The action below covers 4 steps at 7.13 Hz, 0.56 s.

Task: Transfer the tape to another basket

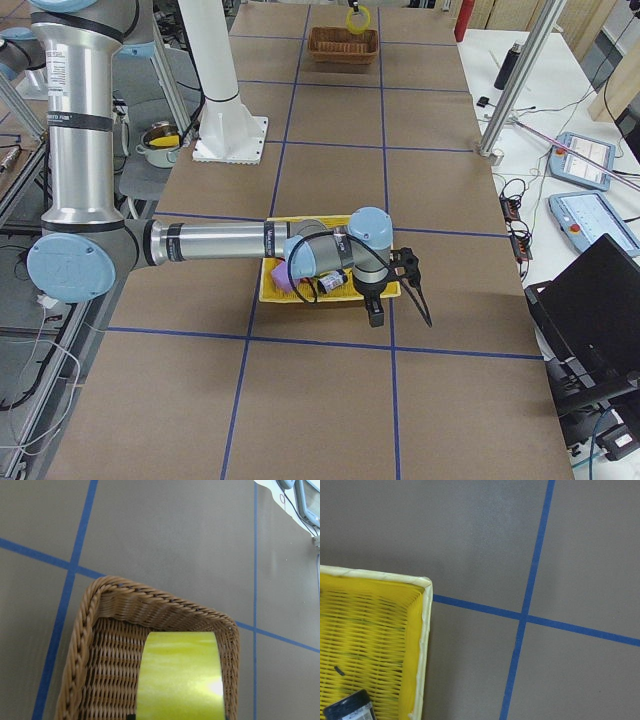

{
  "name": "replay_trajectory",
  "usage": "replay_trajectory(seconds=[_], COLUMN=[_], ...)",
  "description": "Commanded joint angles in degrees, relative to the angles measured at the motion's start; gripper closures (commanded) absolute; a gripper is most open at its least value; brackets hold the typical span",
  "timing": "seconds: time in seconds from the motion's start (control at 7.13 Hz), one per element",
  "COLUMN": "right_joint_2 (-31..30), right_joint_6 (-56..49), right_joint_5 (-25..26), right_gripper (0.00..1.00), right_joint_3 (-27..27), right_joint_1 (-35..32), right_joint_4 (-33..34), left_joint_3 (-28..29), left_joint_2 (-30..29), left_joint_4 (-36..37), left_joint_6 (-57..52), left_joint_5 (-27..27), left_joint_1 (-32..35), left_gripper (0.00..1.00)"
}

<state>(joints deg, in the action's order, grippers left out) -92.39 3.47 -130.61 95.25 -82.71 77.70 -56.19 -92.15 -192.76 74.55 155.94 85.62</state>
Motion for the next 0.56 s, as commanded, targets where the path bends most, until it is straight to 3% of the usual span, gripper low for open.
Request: replay_trajectory(seconds=[0.0, 0.42], right_joint_2=[0.19, 0.37], right_joint_6=[0.05, 0.05], right_joint_5=[0.0, 0.0], right_gripper=[0.0, 0.0], right_joint_3=[-0.06, -0.41], right_joint_1=[0.0, 0.0], right_joint_4=[0.0, 0.0], left_joint_3=[0.2, 0.02], left_joint_2=[0.13, -0.31], left_joint_4=[-1.48, -1.74], left_joint_6=[-0.02, -0.11], left_joint_5=[-0.2, -0.2], left_joint_1=[-0.28, -0.28], left_gripper=[0.01, 0.01])
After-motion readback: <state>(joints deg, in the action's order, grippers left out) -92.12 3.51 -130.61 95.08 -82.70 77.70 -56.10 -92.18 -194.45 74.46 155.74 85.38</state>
